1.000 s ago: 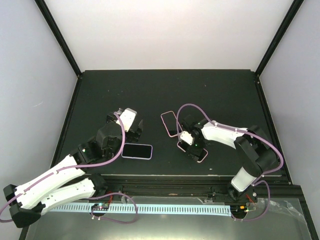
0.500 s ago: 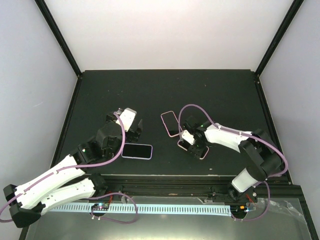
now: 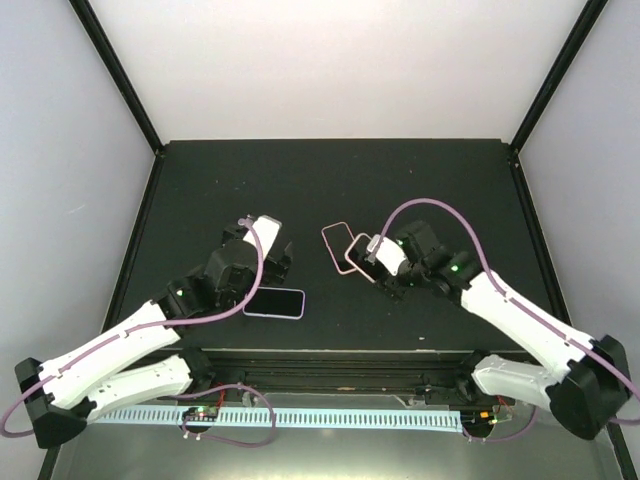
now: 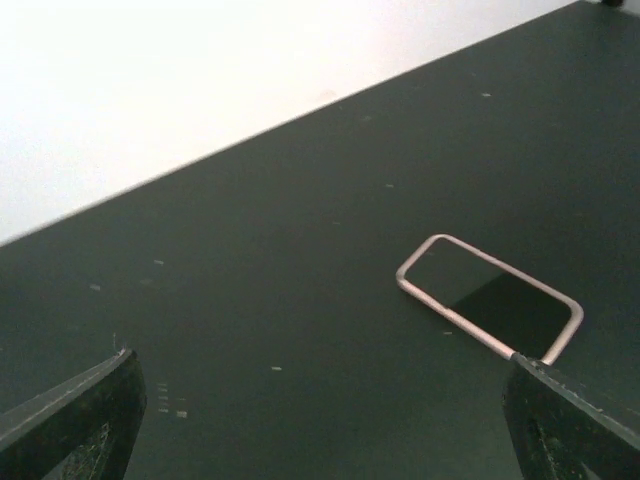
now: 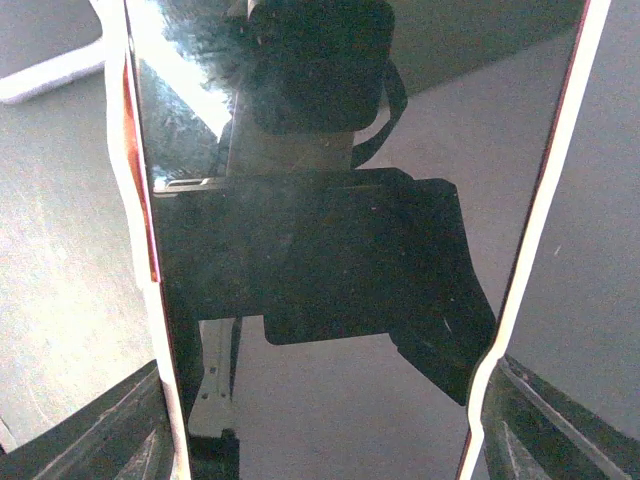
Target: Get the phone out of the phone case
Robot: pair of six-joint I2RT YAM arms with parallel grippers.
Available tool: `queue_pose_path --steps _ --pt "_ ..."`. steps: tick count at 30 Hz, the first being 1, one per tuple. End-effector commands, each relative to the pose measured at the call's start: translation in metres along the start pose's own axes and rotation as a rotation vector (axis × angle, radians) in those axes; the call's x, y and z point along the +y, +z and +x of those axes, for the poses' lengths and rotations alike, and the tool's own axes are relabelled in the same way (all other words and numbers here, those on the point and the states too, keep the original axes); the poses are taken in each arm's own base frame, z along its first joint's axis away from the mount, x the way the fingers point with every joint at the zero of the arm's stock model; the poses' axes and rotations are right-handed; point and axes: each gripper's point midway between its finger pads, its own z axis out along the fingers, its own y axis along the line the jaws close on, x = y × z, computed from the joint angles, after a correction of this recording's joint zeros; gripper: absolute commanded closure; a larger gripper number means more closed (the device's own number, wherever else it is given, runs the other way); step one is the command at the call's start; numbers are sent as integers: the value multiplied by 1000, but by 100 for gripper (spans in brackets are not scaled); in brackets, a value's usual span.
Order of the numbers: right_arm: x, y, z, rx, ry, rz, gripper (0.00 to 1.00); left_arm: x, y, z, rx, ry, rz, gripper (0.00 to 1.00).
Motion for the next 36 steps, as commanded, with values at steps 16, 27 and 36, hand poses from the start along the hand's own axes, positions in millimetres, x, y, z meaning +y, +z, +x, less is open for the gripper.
queue_pose_path --steps 16,27,36 --pt "-5 -61 -61 -502 204 33 86 -149 24 -38 5 -570 656 21" --pt "-16 -65 -60 -511 254 90 86 -180 38 -61 -8 -604 707 39" --pt "-19 -62 -58 -506 257 107 86 -196 56 -65 11 -623 717 56"
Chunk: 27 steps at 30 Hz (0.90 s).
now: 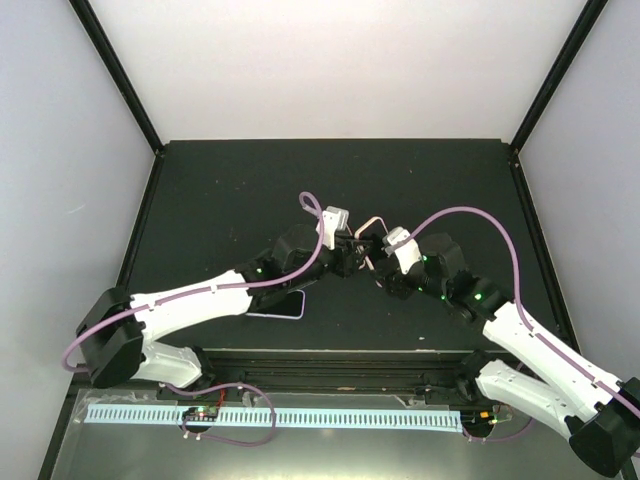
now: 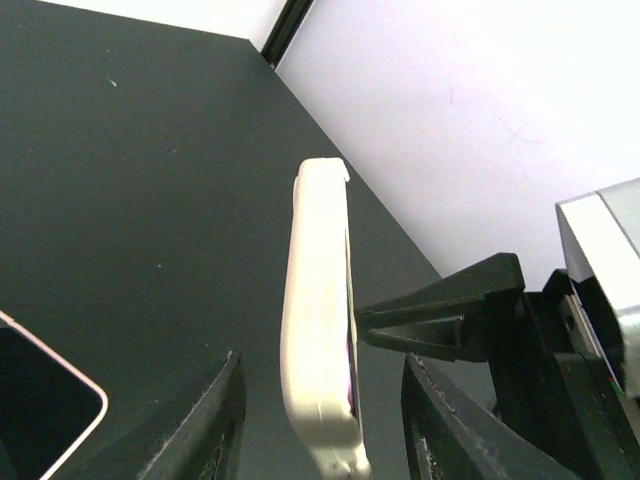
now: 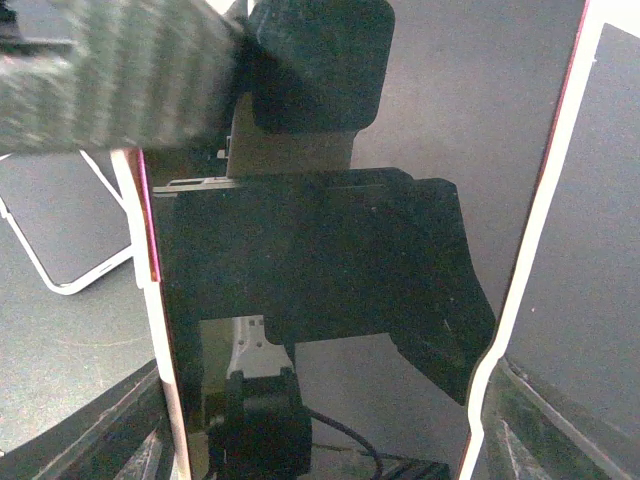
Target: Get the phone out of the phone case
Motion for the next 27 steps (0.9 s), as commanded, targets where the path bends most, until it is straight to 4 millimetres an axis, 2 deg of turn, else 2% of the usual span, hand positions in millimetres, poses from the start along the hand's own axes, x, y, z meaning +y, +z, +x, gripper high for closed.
queue_pose_path --steps 1,10,14,16,18,20,22,23,27 --pt "-8 -5 -25 -103 6 41 87 -24 12 -20 -39 -23 73 58" --pt "-15 -6 -26 -112 3 85 86 -32 23 -16 -14 -44 113 89" --pt "-16 -6 -26 -112 0 92 83 -32 23 -15 -11 -43 117 98" --pt "-16 -5 -25 -111 -4 90 73 -33 21 -17 -16 -32 118 98" --pt "-14 -5 -25 -109 -15 80 54 -33 18 -20 -20 -17 116 98" --pt "-12 -4 -25 -104 -27 68 24 -34 13 -24 -25 7 113 98" --pt "-9 -4 -24 -98 -35 52 3 -34 7 -29 -26 31 101 98" --pt "-8 -4 -24 -96 -35 44 1 -34 2 -32 -24 51 99 98" --pt "0 -6 -25 -95 -49 -5 0 -32 -20 -43 3 137 102 98"
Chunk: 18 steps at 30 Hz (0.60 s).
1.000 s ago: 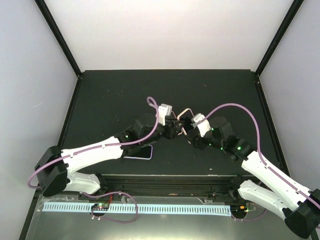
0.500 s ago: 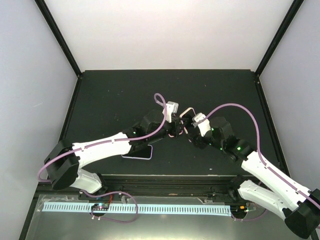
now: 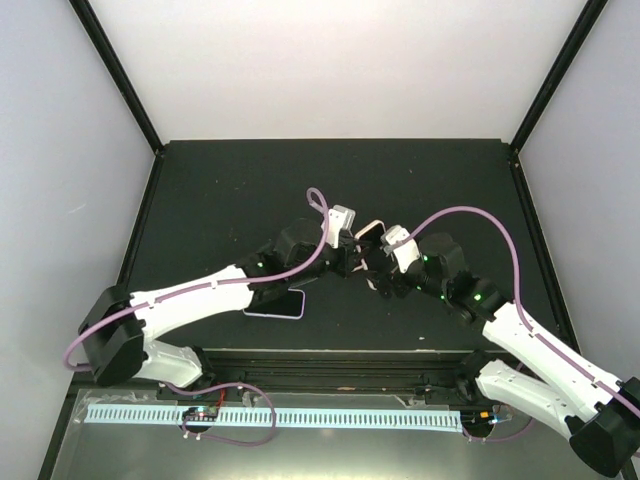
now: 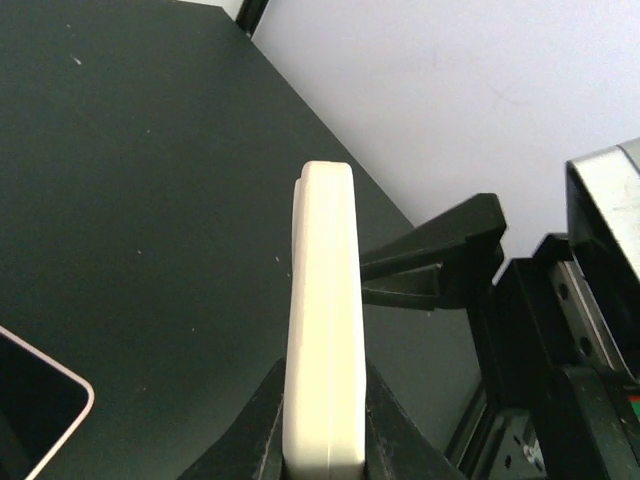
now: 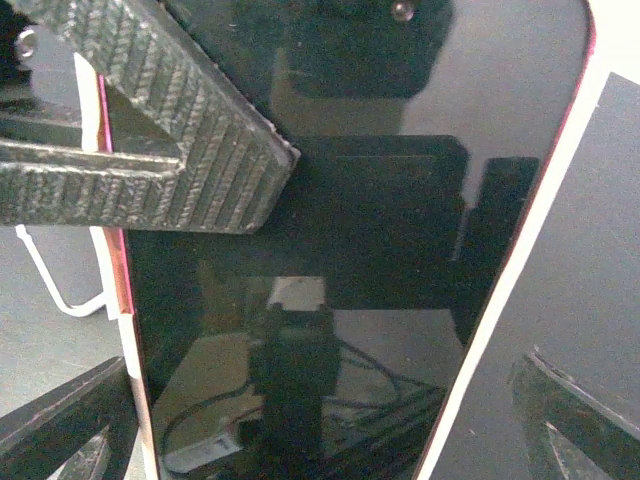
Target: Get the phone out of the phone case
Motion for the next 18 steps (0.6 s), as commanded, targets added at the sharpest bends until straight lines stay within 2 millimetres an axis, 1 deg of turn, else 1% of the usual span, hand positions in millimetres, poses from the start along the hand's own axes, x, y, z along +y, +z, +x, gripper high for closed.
queue_pose_path --steps 1,3,6,8,9,11,13,15,18 --pt "5 -7 -19 -62 -25 -35 0 -29 -44 -51 -61 137 90 98" --pt "8 -10 -23 -73 -36 -56 0 -37 -63 -57 -48 200 142 98" --pt "19 -25 -38 -110 -63 -122 0 -52 -86 -60 -2 300 240 99" --pt "36 -38 -48 -119 -102 -225 0 -58 -99 -63 11 372 265 98" --pt "50 -46 -53 -120 -121 -311 0 -61 -106 -64 12 399 282 98" --pt "71 -58 -54 -101 -148 -448 1 -69 -119 -62 7 439 346 98" --pt "89 -70 -58 -108 -149 -571 4 -78 -129 -58 2 464 424 98" --pt "102 -77 -62 -113 -142 -672 9 -85 -138 -54 -8 483 493 98" --pt "111 -76 -65 -109 -139 -751 16 -88 -145 -49 -29 497 541 98"
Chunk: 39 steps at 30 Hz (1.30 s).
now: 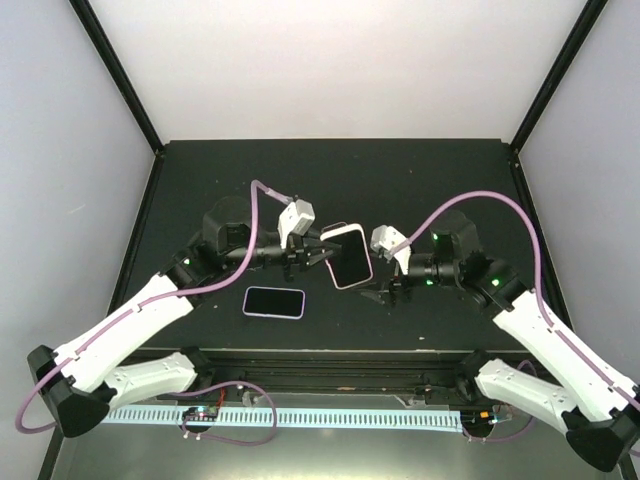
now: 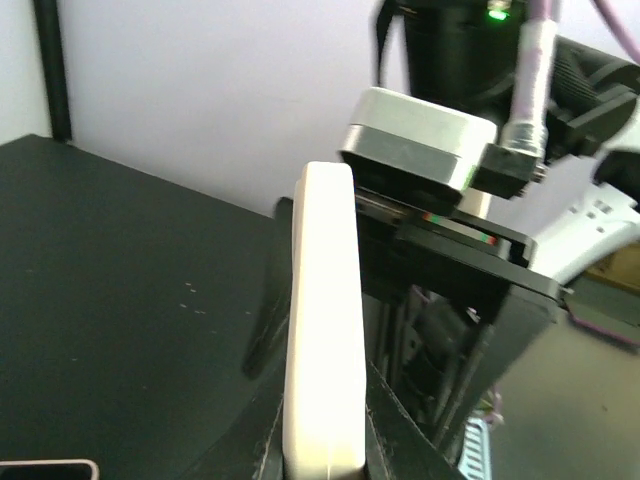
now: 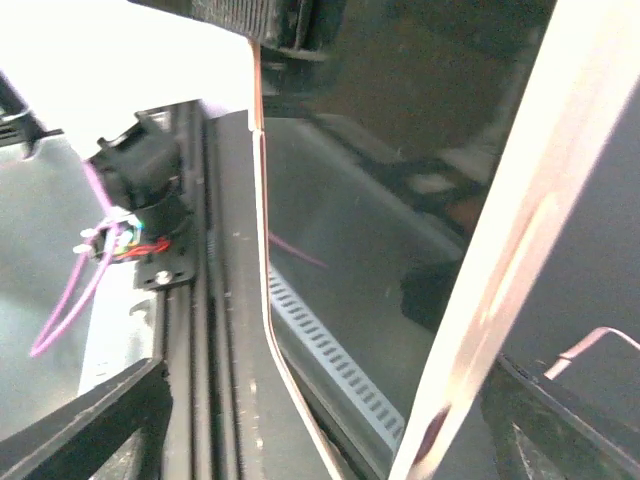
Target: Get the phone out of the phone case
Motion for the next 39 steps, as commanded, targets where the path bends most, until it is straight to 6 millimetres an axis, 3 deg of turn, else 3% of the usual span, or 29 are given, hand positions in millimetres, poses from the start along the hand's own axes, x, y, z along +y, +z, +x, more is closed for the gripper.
queue_pose_path --steps 1,11,16,19,22,24,33,36,39 --pt "32 6 1 12 32 -242 18 -30 -13 -9 -68 110 161 98" --pt "47 7 -20 -19 38 -396 61 -25 -29 0 -96 132 156 99" --pt "49 8 -21 -18 50 -430 85 -30 -33 0 -101 141 171 98" --pt "50 8 -22 -19 50 -439 94 -32 -34 0 -103 140 175 96" --pt "51 5 -29 -30 51 -441 97 -28 -32 3 -98 125 163 61" --pt "51 3 -34 -39 47 -437 97 -27 -30 4 -94 117 167 55" --pt "44 6 -44 -56 72 -410 97 -24 -19 13 -63 78 213 53" --pt "42 7 -46 -60 76 -402 97 -23 -18 14 -58 72 216 58" --pt "41 7 -46 -62 76 -390 97 -23 -18 15 -56 72 215 70"
